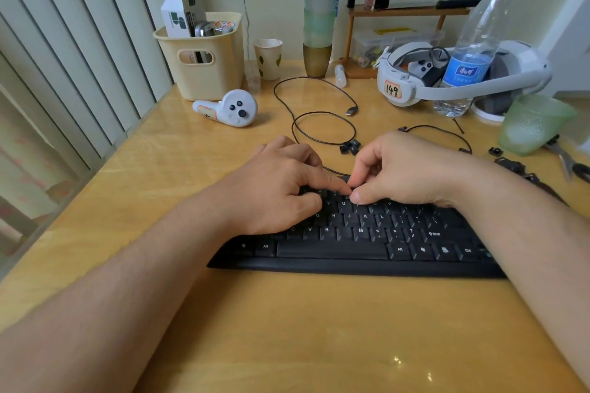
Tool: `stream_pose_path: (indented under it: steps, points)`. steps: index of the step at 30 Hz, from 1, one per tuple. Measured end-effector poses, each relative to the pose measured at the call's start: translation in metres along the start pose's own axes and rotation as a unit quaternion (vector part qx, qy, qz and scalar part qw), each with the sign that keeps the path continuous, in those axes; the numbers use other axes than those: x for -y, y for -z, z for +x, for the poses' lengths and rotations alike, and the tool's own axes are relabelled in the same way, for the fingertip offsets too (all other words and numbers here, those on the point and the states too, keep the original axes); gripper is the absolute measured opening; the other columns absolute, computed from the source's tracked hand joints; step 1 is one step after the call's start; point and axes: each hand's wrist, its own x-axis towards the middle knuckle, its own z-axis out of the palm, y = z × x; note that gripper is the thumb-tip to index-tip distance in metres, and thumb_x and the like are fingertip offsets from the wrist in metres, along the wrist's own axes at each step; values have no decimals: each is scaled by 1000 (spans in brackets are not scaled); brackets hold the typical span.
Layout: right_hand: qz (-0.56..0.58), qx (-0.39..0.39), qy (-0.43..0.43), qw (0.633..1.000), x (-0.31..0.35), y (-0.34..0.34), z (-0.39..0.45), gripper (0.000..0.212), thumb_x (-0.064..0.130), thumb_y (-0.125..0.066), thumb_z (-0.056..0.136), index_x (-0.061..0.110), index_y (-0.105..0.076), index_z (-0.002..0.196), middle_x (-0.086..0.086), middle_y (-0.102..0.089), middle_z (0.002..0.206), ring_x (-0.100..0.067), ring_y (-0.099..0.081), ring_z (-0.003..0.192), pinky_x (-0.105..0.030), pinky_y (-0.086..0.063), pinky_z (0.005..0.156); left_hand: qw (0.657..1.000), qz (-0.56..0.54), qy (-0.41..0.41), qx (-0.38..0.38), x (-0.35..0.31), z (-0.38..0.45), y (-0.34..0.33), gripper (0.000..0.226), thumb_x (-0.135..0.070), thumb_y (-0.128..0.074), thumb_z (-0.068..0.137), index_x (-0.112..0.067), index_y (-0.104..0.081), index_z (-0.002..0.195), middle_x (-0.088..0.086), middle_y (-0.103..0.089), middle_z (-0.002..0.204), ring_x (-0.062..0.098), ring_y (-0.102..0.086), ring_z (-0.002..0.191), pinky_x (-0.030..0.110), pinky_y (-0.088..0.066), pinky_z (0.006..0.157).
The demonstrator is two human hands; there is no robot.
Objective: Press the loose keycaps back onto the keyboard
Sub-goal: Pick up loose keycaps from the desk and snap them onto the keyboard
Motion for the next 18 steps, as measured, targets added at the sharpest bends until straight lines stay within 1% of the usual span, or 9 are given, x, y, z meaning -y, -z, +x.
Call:
stream_pose_path:
  steps: [2, 6, 9, 11, 14, 16, 18]
  points:
    - [-16, -6, 1, 1000, 1, -1, -1, 11, 30, -90, 77, 32, -79, 77, 18, -66, 65, -6, -61, 69, -27, -44, 66, 1000, 10, 2, 2, 0, 0, 0, 50, -42, -44, 87, -66, -59, 129, -21, -50, 112, 10, -35, 114, 42, -34, 108]
    - [-49, -5, 13, 999, 2, 2, -8, 7, 37, -85, 82, 36, -79, 78, 26, -64, 63, 3, -58, 62, -23, -40, 60, 999, 44, 6, 4, -1, 0, 0, 51, -45, -40, 88, -67, -56, 131, -20, -49, 114, 10, -34, 114, 41, -33, 105]
    - [-42, -12, 12, 999, 4, 2, -9, 12, 35, -80, 87, 34, -79, 76, 28, -60, 55, 12, -53, 54, -23, -34, 55, 999, 45, 6, 0, -2, 0, 1, 51, -45, -40, 88, -67, -57, 131, -19, -50, 116, 10, -34, 114, 40, -32, 106]
    - [-36, -18, 10, 999, 4, 1, -9, 13, 34, -82, 87, 32, -79, 74, 29, -60, 54, 14, -52, 53, -21, -33, 54, 999, 43, 6, -4, -1, 0, 0, 52, -44, -40, 87, -66, -57, 131, -19, -50, 117, 11, -35, 116, 40, -32, 107]
    - [-22, -22, 9, 999, 2, -1, -10, 12, 32, -85, 84, 30, -79, 73, 26, -65, 61, 13, -54, 56, -21, -37, 57, 999, 26, 18, -27, 4, -1, 4, 53, -42, -40, 87, -61, -59, 133, -18, -52, 116, 12, -37, 117, 45, -33, 109]
    - [-2, -28, 4, 1000, 0, -4, -10, 13, 30, -86, 83, 29, -79, 72, 22, -68, 65, 8, -58, 60, -23, -40, 60, 999, 14, 28, -42, 7, -1, 6, 53, -41, -40, 86, -59, -61, 131, -19, -53, 115, 13, -38, 117, 47, -34, 109]
    - [17, -32, -8, 999, 1, -6, -8, 14, 26, -86, 82, 29, -79, 70, 18, -71, 69, 1, -62, 70, -26, -44, 64, 998, 3, 30, -56, 9, -1, 6, 50, -40, -41, 85, -57, -65, 126, -19, -54, 114, 13, -40, 116, 47, -35, 109]
